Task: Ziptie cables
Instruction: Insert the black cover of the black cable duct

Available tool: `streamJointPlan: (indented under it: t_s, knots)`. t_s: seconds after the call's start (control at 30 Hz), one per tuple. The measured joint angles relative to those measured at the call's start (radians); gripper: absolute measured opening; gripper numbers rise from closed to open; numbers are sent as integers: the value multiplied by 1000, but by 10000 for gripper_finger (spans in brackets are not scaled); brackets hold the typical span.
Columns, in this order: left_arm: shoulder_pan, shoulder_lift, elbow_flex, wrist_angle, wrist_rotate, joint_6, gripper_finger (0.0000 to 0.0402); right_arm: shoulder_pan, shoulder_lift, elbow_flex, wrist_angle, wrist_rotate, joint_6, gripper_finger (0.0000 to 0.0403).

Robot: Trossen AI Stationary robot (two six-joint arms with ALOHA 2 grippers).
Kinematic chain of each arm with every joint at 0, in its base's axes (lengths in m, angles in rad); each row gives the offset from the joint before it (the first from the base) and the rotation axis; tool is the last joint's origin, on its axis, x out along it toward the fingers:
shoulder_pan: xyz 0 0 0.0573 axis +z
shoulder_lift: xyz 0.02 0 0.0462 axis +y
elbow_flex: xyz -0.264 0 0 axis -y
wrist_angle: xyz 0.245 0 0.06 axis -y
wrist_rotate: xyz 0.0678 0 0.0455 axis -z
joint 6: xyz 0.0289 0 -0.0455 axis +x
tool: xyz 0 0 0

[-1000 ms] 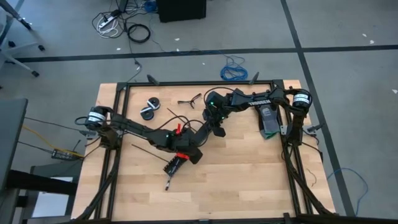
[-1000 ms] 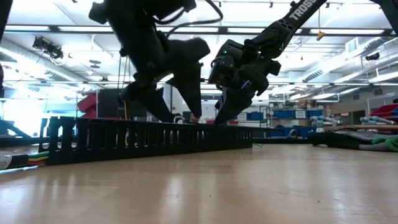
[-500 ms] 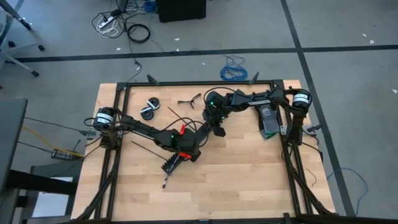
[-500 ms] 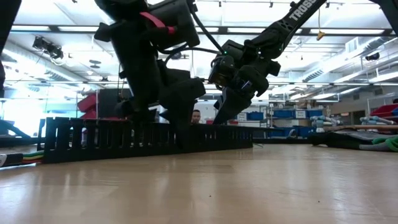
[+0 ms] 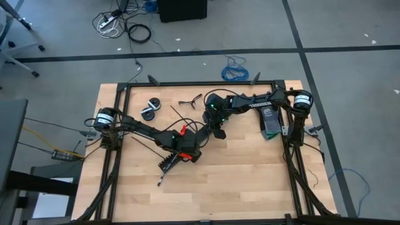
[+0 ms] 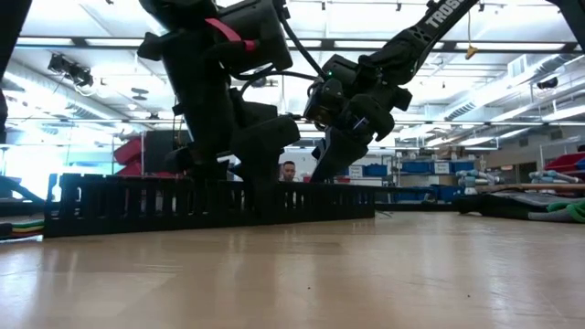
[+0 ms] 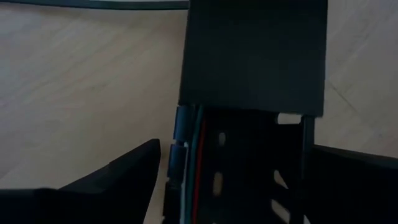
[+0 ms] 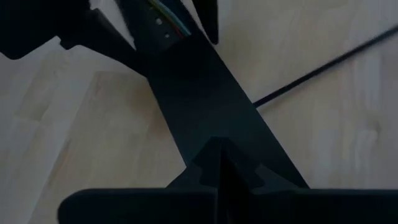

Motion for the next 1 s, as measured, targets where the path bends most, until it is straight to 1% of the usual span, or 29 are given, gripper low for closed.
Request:
streamJointPlan:
  t_s: [0.23, 0.47, 0.7, 0.9, 1.0]
  knots:
    - [0, 0, 0, 0, 2, 0, 276, 28, 0, 0, 16, 18, 0, 0]
    - [0, 0, 0, 0, 2, 8, 252, 28, 0, 0, 20, 17, 1, 0]
    - [0, 0, 0, 2, 5, 8, 250, 39, 0, 0, 54, 6, 23, 0]
    - [0, 0, 0, 10, 2, 4, 250, 100, 1, -1, 86, -13, 34, 0]
    - [1, 0, 0, 9, 0, 1, 249, 127, 3, -2, 101, 20, 34, 0]
